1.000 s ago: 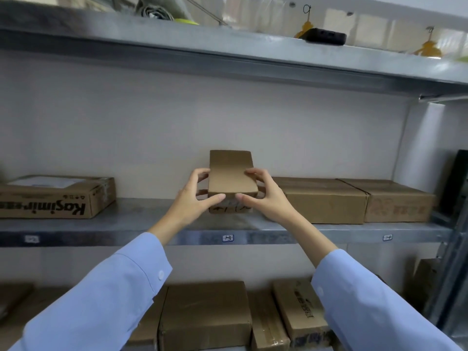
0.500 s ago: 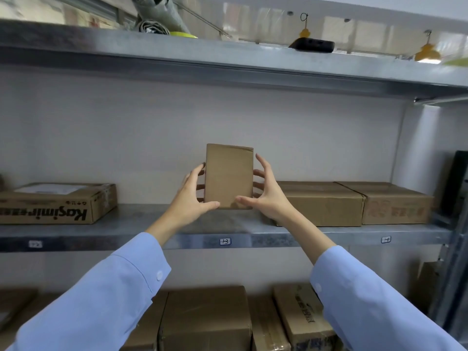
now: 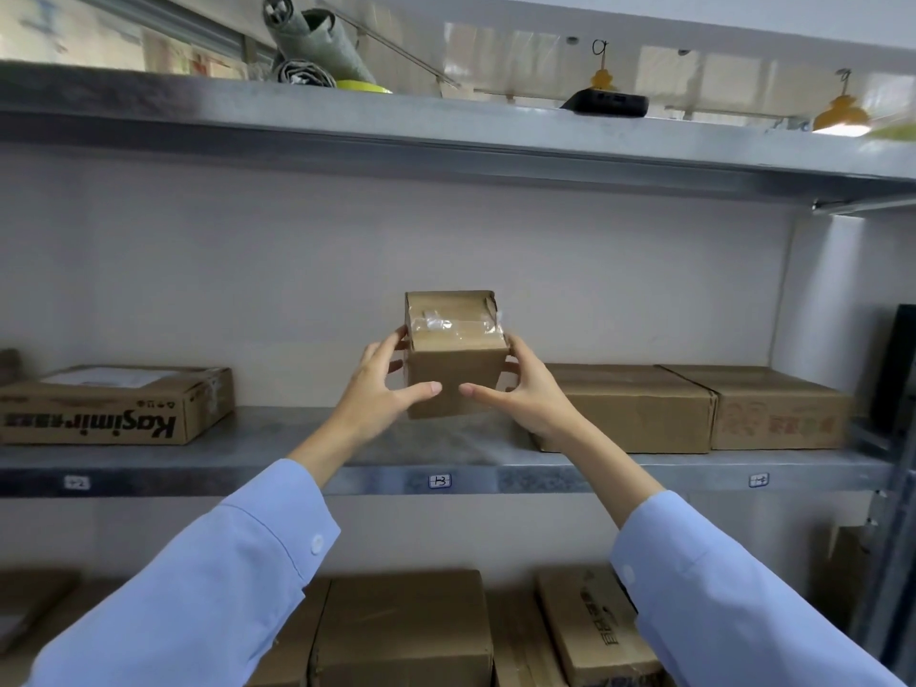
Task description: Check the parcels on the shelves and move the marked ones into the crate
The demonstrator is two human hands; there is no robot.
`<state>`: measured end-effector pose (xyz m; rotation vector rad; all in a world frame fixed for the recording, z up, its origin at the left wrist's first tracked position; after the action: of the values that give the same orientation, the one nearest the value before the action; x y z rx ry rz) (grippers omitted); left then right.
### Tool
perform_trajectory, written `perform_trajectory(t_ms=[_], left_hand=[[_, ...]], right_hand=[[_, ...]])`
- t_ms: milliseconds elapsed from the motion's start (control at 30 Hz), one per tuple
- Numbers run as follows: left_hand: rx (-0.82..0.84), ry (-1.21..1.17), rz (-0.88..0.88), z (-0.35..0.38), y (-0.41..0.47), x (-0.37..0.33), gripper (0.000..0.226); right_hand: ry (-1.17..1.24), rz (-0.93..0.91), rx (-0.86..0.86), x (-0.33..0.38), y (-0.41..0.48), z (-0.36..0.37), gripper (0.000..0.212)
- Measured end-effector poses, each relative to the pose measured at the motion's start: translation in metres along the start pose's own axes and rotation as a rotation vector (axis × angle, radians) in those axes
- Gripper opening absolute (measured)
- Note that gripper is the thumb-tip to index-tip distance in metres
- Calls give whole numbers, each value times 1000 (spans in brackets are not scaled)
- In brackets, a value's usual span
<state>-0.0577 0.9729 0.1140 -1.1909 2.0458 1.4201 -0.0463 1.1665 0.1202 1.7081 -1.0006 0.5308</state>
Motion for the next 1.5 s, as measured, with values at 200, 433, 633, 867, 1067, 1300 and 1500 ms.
perform_trajectory(t_ms=[200, 433, 633, 867, 1067, 1300, 1500], left_hand=[[-14, -139, -38, -6, -3, -7, 65], [-57, -183, -36, -9, -4, -9, 88], [-99, -72, 43, -9, -2, -17, 73], [-112, -93, 71, -11, -3, -19, 77], [-135, -77, 119, -16, -4, -23, 77], [-208, -19, 199, -21, -4, -31, 79], [-226, 22, 153, -21, 0, -19, 69]], right_hand=[[88, 85, 0, -10, -2, -2, 101], [181, 49, 10, -6, -3, 2, 98], [162, -23, -13, 5, -4, 3, 96], [180, -73, -50, 17, -4, -1, 72], [222, -97, -38, 23, -7, -6, 75], [227, -139, -51, 24, -4, -8, 82], [207, -96, -70, 14, 3, -4, 78]])
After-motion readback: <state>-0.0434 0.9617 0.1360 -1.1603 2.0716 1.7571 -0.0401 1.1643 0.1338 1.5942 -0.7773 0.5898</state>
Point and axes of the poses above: each hand's wrist, its own y-axis towards the middle knuckle, its own z-axis out of the palm, x = y × z, the point moved 9 cm from there along y, towards the middle knuckle, and after that the axes turned 6 degrees about y, right-handed, at the moved point
